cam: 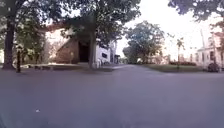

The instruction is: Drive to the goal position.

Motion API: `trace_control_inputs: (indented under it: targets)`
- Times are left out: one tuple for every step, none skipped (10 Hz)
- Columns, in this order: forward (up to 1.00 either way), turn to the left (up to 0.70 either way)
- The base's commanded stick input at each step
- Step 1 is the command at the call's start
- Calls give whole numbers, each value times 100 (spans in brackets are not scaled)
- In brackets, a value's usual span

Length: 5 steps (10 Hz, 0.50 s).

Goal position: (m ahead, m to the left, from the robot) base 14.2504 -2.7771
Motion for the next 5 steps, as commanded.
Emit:
trace_control_inputs:
  targets:
    - [85,0]
    - [85,0]
    - [85,0]
    - [85,0]
    - [85,0]
